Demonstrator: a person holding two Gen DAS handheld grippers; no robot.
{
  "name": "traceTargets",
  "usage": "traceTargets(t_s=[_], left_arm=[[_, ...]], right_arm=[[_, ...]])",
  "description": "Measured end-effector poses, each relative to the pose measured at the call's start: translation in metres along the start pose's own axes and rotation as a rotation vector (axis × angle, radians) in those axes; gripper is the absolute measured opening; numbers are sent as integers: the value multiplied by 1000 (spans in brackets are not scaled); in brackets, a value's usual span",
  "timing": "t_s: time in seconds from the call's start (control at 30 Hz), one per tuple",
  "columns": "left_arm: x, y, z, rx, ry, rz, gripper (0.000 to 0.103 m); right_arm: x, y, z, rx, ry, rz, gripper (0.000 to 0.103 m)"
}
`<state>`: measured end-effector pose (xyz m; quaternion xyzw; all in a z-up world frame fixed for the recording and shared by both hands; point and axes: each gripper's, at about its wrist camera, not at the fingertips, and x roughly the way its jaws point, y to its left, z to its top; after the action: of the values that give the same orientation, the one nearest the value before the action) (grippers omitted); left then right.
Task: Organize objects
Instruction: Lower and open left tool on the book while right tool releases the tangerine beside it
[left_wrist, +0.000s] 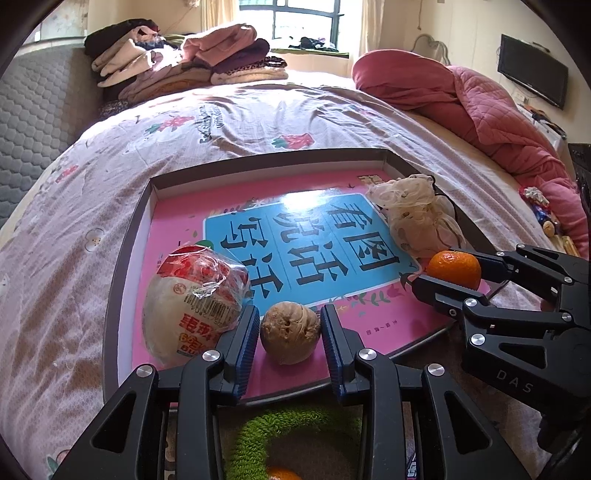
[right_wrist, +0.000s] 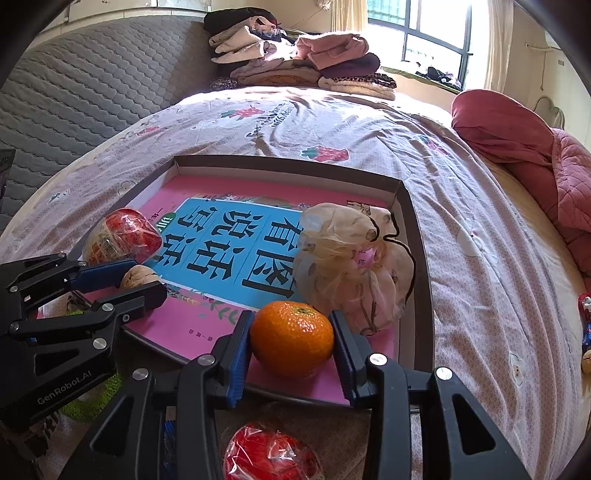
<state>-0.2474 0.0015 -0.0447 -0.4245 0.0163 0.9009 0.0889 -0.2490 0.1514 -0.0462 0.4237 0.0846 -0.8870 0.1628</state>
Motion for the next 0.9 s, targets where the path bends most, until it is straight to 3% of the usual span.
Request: traceTargets(t_s=[0.9], left_arm=[[-12,-6,-1,4,-10,10,41]], right_arm=[[-7,-1,1,-1,18,-11,41]])
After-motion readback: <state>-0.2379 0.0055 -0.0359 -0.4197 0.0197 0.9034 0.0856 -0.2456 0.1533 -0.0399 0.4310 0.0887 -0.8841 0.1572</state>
